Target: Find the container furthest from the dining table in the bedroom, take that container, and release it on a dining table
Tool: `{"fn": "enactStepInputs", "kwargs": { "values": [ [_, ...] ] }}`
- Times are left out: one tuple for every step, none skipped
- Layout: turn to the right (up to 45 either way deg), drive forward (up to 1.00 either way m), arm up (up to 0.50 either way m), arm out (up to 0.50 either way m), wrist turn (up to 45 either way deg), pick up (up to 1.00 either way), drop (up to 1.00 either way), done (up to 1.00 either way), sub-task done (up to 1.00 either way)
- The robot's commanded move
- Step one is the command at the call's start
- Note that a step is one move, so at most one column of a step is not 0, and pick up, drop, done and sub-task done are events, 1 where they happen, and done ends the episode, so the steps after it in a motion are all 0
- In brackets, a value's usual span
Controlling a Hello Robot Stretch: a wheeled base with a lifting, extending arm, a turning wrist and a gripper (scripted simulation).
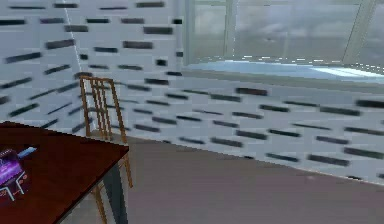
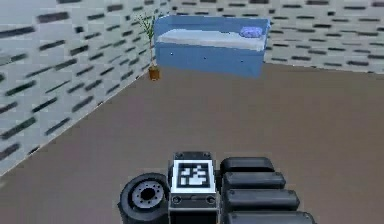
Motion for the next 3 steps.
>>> {"fn": "enactStepInputs", "kwargs": {
  "values": [
    [-18.0,0.0,0.0,0.0,0.0,0.0,0.0,0.0,0.0],
    [45.0,0.0,0.0,0.0,0.0,0.0,0.0,0.0,0.0],
    [33.0,0.0,0.0,0.0,0.0,0.0,0.0,0.0,0.0]
  ]
}}
